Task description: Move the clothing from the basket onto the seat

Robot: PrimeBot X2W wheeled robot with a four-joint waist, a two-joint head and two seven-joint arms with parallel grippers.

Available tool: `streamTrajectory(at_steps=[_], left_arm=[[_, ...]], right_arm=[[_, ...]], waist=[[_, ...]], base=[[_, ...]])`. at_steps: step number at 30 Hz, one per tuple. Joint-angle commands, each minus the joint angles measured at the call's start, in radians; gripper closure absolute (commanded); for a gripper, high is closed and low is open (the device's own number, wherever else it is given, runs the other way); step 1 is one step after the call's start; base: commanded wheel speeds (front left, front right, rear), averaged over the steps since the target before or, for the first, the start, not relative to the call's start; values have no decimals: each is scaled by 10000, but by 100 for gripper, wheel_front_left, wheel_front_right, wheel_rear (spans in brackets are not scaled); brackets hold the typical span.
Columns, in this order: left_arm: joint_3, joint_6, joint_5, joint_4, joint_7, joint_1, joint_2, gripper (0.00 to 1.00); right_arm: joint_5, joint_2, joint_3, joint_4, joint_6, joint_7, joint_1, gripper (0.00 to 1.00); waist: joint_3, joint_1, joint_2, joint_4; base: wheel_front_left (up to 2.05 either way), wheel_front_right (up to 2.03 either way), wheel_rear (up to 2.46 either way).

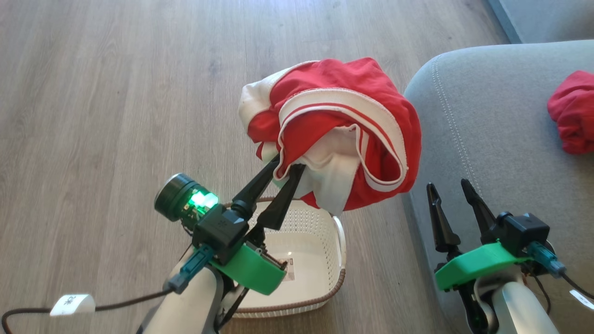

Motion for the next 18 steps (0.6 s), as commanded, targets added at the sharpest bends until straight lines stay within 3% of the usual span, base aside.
streamTrajectory(at_steps=[1,6,18], left_arm=[[316,77,-111,-357,-51,-165,34,100],[429,74,-89,-368,-51,-177,34,100],[686,13,-3,-187,-51,-303,34,100]], right_arm=[[73,-152,181,-397,-4,-23,-62,0],[119,-441,664,-999,-4,-23,4,0],[-204,-2647,3385,-3537,-4,-23,-175,0]], waist=[[-10,1,0,-23],[8,1,0,-74],[148,1,0,-161]], base=[[0,0,0],[0,0,0],[0,0,0]])
